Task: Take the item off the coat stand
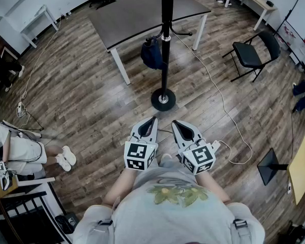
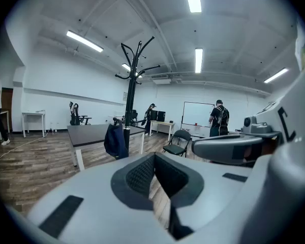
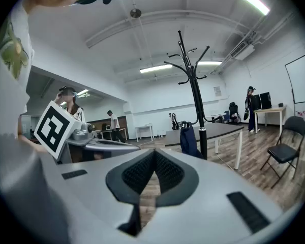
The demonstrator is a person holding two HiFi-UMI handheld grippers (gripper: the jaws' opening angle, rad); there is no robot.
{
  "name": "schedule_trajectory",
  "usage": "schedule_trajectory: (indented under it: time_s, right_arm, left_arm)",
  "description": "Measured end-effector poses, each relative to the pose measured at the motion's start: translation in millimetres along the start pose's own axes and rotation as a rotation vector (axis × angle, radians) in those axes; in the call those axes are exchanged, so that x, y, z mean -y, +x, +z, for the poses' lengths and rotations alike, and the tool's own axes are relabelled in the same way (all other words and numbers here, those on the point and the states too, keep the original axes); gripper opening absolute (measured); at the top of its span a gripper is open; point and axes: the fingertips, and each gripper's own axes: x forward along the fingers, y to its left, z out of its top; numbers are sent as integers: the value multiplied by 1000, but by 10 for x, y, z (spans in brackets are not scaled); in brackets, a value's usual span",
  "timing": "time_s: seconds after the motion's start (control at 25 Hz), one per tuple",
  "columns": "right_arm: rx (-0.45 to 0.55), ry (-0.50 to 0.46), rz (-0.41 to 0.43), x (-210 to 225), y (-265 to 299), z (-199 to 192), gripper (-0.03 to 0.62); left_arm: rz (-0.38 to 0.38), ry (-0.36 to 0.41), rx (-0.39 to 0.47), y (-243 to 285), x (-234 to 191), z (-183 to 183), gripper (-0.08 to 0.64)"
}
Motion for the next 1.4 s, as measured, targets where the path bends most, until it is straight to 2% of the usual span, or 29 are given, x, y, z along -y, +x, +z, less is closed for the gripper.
schedule_trajectory:
  time_s: [0.36, 0.88, 0.96, 1.08, 1.4]
  right_arm:
    - [-1, 12, -40, 196, 109, 23, 6]
    - [-5, 0, -22, 451, 470, 134, 6]
    - [-2, -5, -25, 502, 566, 176, 6]
    - [-3, -9, -28, 596, 695, 237, 6]
    - [-14, -9, -45, 894, 1070, 338, 6]
  left_arm:
    - [17, 16, 4, 200, -154, 108, 17]
    - [87, -10, 51, 629, -668, 456, 22]
    - [89, -6, 49, 710, -768, 504, 41]
    - [88, 5, 33, 853, -878, 544, 117]
    - [85, 14, 20, 1289, -1179, 663, 178]
